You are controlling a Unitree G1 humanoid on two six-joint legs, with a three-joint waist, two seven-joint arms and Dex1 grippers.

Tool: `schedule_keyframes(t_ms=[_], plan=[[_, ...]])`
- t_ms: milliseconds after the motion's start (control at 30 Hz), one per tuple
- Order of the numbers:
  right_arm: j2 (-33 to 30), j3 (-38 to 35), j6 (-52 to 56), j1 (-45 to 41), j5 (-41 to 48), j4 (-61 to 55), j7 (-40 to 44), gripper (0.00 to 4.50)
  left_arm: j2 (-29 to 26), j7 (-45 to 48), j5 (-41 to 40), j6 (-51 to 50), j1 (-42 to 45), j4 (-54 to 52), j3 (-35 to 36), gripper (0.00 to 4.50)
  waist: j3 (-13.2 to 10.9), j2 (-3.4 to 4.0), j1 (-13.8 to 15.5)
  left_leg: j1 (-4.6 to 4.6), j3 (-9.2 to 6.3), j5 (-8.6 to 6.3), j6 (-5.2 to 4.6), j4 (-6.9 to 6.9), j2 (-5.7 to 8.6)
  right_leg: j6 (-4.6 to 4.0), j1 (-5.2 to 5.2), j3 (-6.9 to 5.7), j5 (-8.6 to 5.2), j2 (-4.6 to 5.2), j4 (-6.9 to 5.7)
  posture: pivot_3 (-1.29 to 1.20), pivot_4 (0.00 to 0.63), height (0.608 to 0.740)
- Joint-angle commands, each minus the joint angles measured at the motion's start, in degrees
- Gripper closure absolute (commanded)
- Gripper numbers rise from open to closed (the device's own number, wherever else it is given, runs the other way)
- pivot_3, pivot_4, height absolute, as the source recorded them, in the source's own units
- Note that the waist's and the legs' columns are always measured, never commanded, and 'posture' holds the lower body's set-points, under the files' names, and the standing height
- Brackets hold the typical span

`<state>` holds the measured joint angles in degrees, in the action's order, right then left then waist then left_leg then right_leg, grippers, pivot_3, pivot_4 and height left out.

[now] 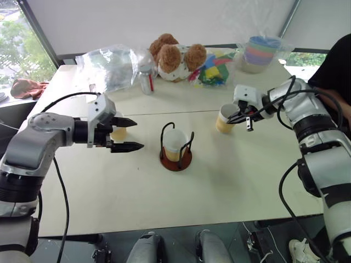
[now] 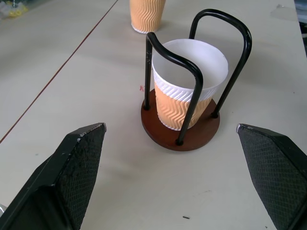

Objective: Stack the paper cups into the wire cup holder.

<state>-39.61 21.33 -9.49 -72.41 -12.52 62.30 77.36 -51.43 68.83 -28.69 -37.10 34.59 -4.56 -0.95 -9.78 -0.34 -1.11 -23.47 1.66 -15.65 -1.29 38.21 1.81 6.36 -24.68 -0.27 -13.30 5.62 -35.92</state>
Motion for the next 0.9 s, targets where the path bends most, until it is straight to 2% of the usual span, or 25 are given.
schedule_keyframes(t_ms=[33, 300, 400, 533, 733, 900], plan=[[-2.1, -2.2, -3.4, -5.8, 0.2, -4.0, 2.3, 4.45, -1.6, 1.1, 0.4, 0.9, 0.5, 0.0, 1.4, 0.0, 0.0, 0.04, 0.0, 0.0, 0.0, 0.0, 0.0, 0.0, 0.0, 0.0, 0.0, 0.0, 0.0, 0.0, 0.0, 0.0, 0.15, 0.74], [-1.8, -5.0, 4.4, -13.1, 8.4, -18.0, 14.5, 4.45, -6.1, 6.6, 0.3, 1.3, -1.4, -2.9, 0.8, 0.0, -0.2, 0.25, -0.1, 0.0, 0.03, -0.03, 0.05, -0.1, -0.11, 0.0, -0.17, -0.03, 0.0, -0.08, -0.08, 0.0, 0.15, 0.74], [-3.7, 0.0, 15.7, -11.9, 21.5, -33.5, 15.1, 4.45, -6.3, 7.2, 0.4, 1.8, -0.2, -2.7, 1.0, 0.0, -0.2, 0.26, 0.1, -0.01, 0.05, -0.08, 0.01, -0.09, -0.12, 0.0, -0.15, -0.04, 0.0, -0.07, -0.08, 0.0, 0.15, 0.74], [-7.0, 2.5, 24.8, -8.2, 30.2, -46.3, 15.1, 4.45, -5.6, 6.5, 0.7, 2.1, -0.2, -2.1, 1.1, 0.0, -0.2, 0.17, 0.5, -0.02, 0.02, -0.21, -0.21, 0.04, -0.12, 0.0, -0.08, -0.04, 0.0, -0.03, -0.09, 0.0, 0.15, 0.74], [-10.7, 5.0, 31.1, -5.4, 36.6, -55.3, 15.1, 4.45, -5.9, 6.5, 0.4, 2.2, -1.1, -2.5, 1.4, 0.0, -0.2, 0.16, 0.4, -0.02, 0.02, -0.26, -0.31, 0.09, -0.08, 0.0, -0.07, -0.04, 0.0, 0.02, -0.08, 0.0, 0.15, 0.74], [-8.0, 4.7, 31.8, -3.4, 35.2, -56.3, 15.1, 4.45, -5.1, 6.2, 0.9, 2.6, -0.4, -1.8, 0.7, 0.0, -0.2, 0.15, 0.2, -0.01, 0.03, -0.26, -0.31, 0.04, -0.12, 0.0, -0.12, -0.05, 0.0, -0.03, -0.1, 0.0, 0.15, 0.74]])
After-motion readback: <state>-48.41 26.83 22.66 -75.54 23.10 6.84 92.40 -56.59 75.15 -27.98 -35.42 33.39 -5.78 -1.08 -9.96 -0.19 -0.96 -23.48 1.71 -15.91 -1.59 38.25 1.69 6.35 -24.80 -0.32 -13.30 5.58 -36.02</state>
